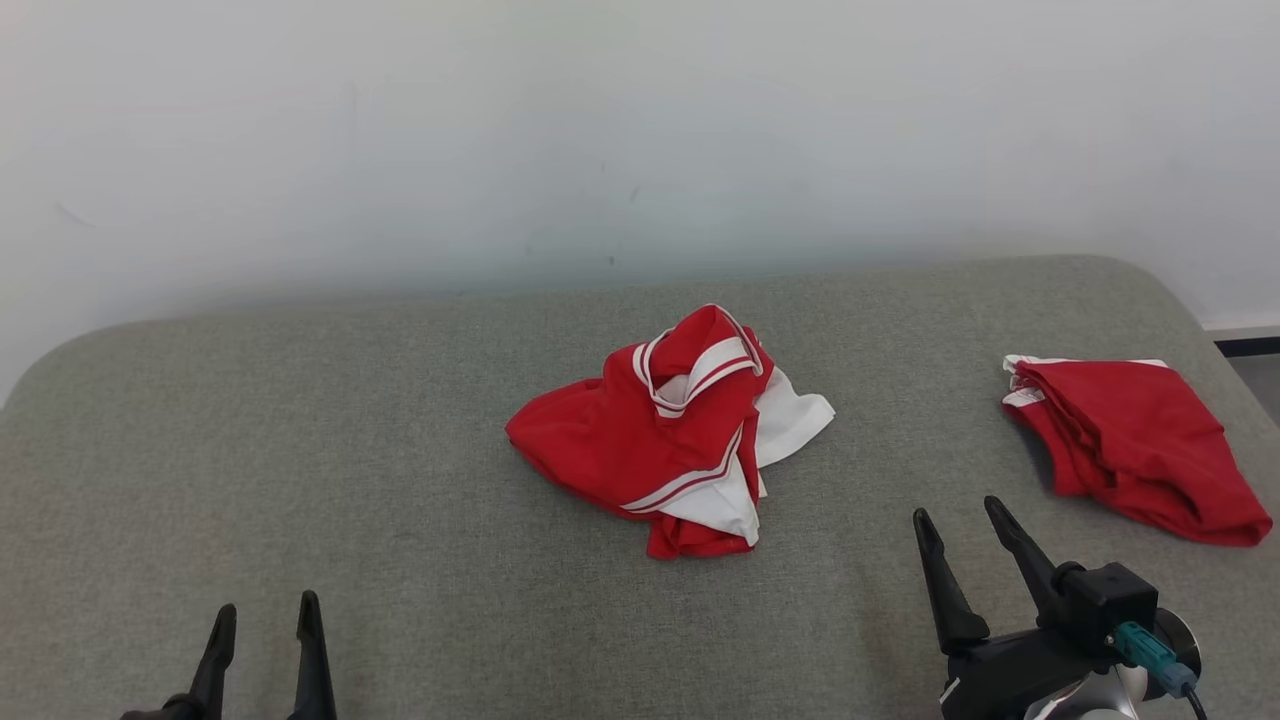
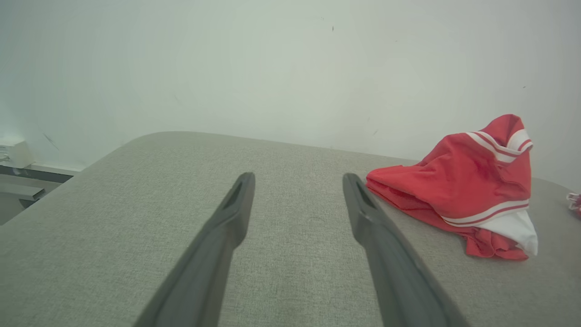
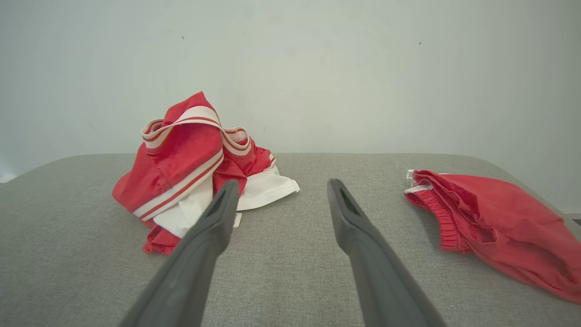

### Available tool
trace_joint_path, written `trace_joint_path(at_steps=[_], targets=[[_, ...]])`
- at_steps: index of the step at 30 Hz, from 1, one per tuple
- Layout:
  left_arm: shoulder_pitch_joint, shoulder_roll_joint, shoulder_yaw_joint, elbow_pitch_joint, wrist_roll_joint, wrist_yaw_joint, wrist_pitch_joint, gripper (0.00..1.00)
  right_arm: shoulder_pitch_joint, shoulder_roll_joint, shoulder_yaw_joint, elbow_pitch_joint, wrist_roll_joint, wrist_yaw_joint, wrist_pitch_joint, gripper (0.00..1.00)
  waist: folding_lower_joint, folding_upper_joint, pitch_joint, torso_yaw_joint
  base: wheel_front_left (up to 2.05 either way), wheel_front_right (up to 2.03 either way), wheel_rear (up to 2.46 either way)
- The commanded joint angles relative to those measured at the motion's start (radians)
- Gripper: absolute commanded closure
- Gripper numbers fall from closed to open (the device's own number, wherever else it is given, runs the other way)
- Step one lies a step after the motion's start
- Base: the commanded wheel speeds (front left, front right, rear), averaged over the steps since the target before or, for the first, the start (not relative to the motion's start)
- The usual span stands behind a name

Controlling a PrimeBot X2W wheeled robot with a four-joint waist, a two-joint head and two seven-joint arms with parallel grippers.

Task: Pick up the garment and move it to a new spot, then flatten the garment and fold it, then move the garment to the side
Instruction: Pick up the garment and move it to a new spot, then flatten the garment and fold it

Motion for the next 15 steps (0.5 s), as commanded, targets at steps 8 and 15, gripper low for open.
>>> trace_joint_path(at_steps=[8,15], targets=[[-0.018,-0.012,0.009,0.001,0.022,-0.013,-0.001,0.0,0.012,0.004,-0.002,0.007,-0.001,-0.003,-0.003,0.0,0.0001,0.0001,0.003,0.003,0.0,0.0,0.0],[-0.032,-0.022,0.012,0.013,0.029,-0.025,-0.001,0.0,0.008,0.015,-0.004,0.013,-0.017,-0.003,0.007,0.0,0.0001,0.0001,0.008,0.011,0.0,0.0,0.0]])
